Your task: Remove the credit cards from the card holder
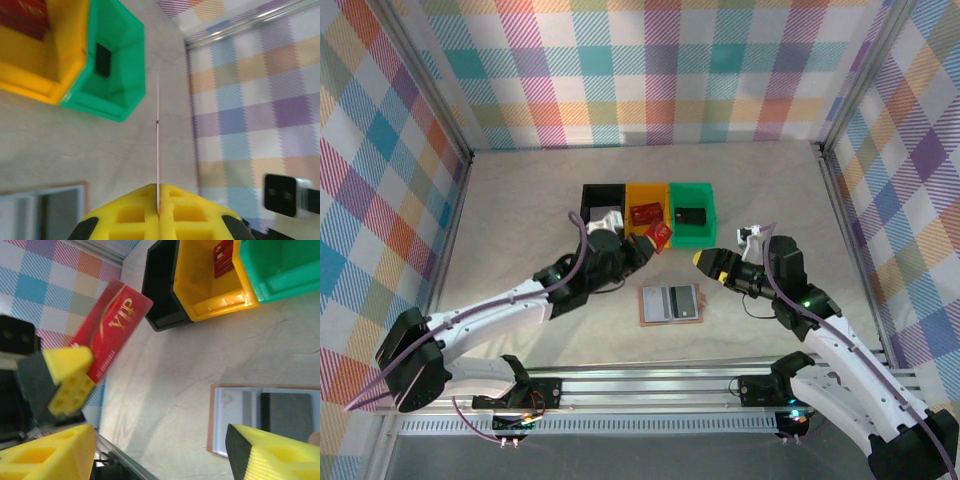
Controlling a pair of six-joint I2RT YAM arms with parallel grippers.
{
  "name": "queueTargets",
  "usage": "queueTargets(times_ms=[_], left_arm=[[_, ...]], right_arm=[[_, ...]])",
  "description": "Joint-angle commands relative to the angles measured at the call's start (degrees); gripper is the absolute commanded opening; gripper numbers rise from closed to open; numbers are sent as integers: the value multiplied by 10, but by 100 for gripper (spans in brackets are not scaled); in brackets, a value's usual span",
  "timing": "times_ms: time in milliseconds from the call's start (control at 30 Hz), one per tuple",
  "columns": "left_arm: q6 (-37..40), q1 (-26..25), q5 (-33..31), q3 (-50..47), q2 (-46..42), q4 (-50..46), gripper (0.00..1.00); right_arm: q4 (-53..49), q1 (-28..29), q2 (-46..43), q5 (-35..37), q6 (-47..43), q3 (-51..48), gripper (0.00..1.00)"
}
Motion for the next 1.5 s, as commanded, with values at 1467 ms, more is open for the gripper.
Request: queueTargets(times_ms=[1467], left_arm=[[152, 181, 116, 514, 491, -332, 0]], right_arm=[[-90, -4, -13, 20, -101, 36, 99]])
